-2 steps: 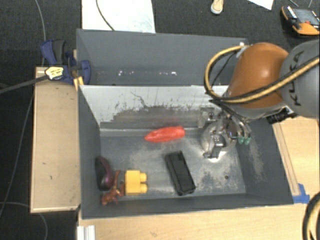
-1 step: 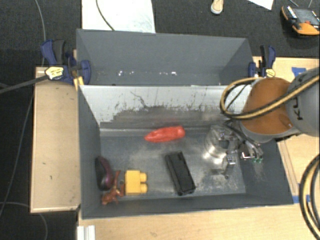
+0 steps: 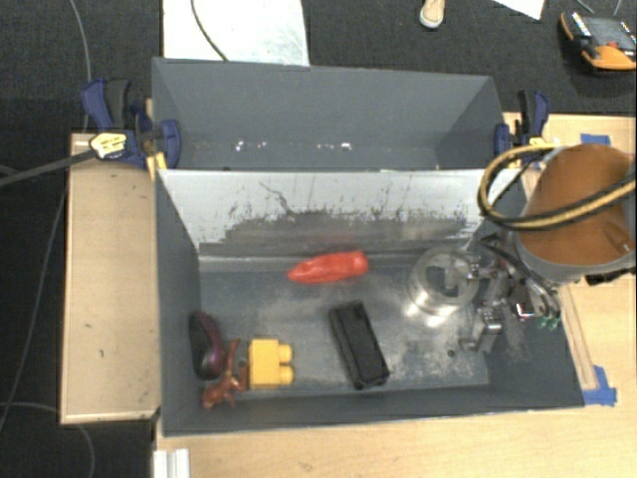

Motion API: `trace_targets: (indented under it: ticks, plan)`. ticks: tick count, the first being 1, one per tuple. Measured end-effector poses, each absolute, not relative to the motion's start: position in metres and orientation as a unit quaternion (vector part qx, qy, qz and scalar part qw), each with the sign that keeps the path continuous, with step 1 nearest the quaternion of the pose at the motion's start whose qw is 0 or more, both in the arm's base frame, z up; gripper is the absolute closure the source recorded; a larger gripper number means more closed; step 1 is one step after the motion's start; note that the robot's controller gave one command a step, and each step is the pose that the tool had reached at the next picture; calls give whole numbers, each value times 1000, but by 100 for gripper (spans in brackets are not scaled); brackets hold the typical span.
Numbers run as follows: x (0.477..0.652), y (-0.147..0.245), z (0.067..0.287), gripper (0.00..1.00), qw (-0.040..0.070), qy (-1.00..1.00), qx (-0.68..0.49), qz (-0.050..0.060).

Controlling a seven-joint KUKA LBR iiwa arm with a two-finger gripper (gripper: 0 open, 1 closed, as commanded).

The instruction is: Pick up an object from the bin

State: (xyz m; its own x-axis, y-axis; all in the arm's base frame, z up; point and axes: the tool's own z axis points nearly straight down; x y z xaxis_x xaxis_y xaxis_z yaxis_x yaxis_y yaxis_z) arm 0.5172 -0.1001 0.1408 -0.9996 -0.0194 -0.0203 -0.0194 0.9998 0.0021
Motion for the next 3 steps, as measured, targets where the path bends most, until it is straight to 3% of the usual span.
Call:
trace_targets:
  ticks: [1, 2, 3]
  plan:
    - [538, -78, 100, 0, 9, 998, 62, 3]
    - [484, -86, 70, 0, 9, 999, -36, 1]
    - [537, -69, 70, 100, 10, 994, 108, 3]
